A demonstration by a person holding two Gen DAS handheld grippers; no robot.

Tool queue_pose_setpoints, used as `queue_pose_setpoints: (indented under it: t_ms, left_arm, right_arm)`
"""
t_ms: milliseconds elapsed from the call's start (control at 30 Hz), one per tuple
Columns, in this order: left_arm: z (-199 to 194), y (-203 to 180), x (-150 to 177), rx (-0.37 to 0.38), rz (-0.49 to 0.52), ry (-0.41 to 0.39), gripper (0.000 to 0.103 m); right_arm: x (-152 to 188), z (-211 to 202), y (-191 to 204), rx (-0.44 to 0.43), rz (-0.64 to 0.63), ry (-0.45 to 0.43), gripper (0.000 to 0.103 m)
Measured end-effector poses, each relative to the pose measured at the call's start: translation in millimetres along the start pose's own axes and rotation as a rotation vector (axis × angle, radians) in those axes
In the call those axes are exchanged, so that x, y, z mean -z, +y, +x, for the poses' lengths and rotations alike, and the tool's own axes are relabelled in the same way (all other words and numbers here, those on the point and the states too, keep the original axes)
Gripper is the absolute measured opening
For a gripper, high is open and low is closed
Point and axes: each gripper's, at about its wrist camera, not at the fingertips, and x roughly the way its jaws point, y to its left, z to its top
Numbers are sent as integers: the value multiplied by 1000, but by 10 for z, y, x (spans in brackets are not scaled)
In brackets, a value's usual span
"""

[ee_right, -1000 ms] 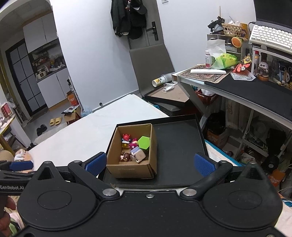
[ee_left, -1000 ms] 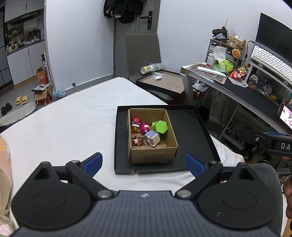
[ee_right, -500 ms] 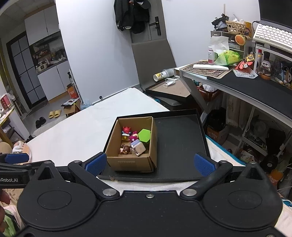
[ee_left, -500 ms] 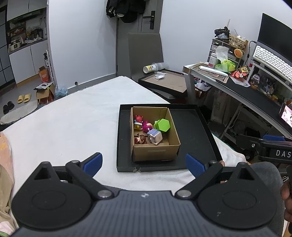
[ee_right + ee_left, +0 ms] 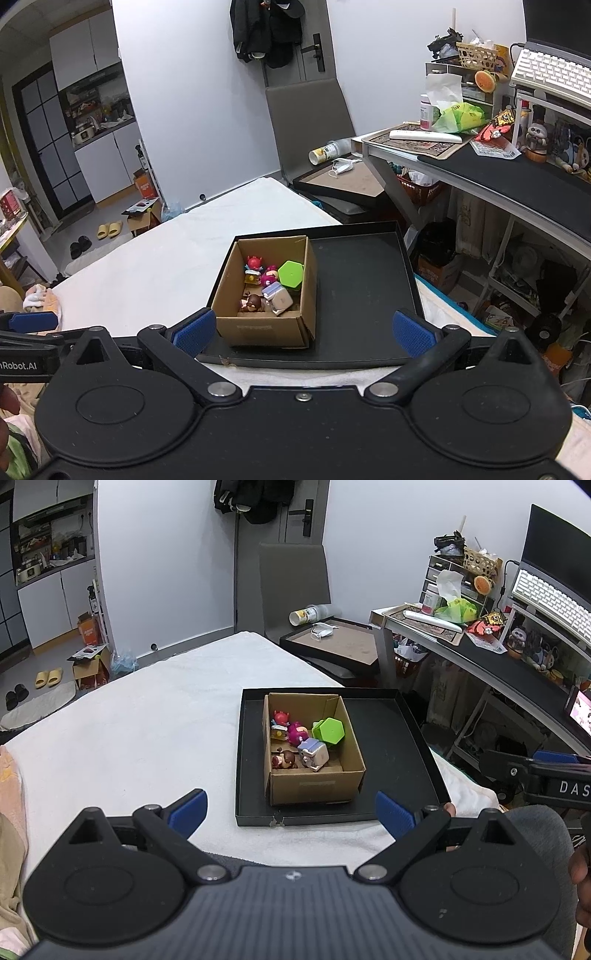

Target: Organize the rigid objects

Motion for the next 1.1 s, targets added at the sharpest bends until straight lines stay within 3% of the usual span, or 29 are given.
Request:
queue_pose_setpoints:
  t_ms: [1100]
  left_arm:
    - [1,-16,11,-2,11,5,97]
  right_arm:
    - [4,-15,-18,10,-13,-5,103]
